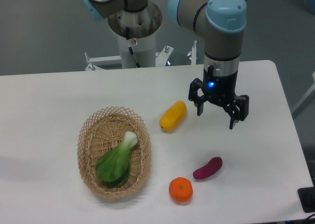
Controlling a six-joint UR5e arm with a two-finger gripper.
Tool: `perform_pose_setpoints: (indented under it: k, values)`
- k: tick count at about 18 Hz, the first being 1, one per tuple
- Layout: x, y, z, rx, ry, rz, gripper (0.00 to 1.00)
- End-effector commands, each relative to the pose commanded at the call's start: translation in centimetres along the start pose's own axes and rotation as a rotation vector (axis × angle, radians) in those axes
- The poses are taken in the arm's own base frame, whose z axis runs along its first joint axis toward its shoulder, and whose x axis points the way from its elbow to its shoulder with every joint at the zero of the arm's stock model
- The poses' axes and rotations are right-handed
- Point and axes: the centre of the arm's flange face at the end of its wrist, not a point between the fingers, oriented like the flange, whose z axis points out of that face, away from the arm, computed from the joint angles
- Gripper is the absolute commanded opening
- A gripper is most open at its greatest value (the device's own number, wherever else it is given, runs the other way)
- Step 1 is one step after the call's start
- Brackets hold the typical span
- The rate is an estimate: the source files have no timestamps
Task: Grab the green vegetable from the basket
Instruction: 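Move the open gripper over the wicker basket above the bok choy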
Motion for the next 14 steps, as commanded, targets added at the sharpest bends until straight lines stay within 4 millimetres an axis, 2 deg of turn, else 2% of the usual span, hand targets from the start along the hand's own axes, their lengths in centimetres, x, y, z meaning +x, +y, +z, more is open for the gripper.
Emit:
perform_pose_setpoints:
  k: [5,9,11,14]
  values:
    - [0.4,0.5,0.7,-0.012,0.021,-0.005,1.0]
    - [2.1,0.6,1.3,-0.016,0.032,-0.089,1.0]
    - [2.2,0.5,1.3,-0.008,0.013,-0.156,1.0]
    - [3.6,0.4,2.3,-0.017,0.037,-0.168,1.0]
